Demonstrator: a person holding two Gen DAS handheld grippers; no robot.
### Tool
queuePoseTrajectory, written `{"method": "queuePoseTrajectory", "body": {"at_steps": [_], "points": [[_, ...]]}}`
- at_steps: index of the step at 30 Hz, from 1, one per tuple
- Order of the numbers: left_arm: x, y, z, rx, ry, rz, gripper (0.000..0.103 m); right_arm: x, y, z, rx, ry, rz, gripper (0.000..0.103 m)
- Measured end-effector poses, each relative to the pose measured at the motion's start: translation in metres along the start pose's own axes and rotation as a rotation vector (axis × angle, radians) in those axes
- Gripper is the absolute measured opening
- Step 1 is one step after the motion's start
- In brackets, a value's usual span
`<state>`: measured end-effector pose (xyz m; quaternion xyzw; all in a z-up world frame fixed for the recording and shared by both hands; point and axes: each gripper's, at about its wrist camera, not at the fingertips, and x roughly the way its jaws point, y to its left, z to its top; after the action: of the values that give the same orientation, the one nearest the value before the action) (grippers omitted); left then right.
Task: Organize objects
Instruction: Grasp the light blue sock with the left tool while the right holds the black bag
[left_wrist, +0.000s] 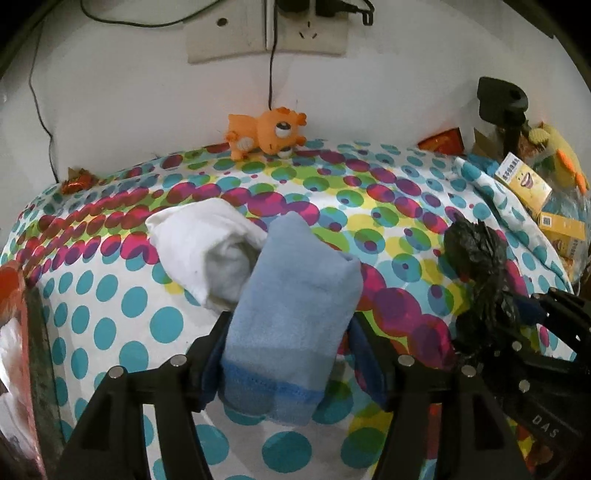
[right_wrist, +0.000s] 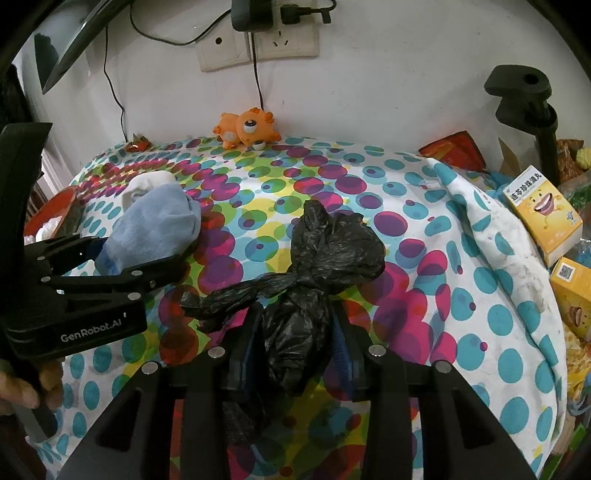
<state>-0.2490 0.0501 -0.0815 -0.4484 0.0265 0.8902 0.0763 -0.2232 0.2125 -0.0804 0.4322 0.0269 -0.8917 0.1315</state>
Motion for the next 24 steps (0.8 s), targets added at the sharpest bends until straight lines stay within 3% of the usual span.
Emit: {"method": "queuePoseTrajectory", "body": {"at_steps": [5, 8, 9, 24], "points": [[0.0, -0.001, -0.004, -0.026, -0.028, 0.014, 0.063, 0.001, 0.006, 0.0, -0.033, 0.008, -0.022, 0.043], [-0.003, -0.002, -0.007, -0.036, -0.043, 0.03, 0.03, 0.001, 0.006, 0.001, -0.034, 0.008, -0.024, 0.042], [-0.004, -0.004, -0.009, -0.036, -0.044, 0.036, 0.028, 0.001, 0.006, 0.001, -0.035, 0.009, -0.025, 0.042], [-0.03, -0.002, -0.041, -0.07, -0.039, 0.024, 0.027, 0.001, 0.007, 0.001, -0.046, 0.011, -0.037, 0.042]]}}
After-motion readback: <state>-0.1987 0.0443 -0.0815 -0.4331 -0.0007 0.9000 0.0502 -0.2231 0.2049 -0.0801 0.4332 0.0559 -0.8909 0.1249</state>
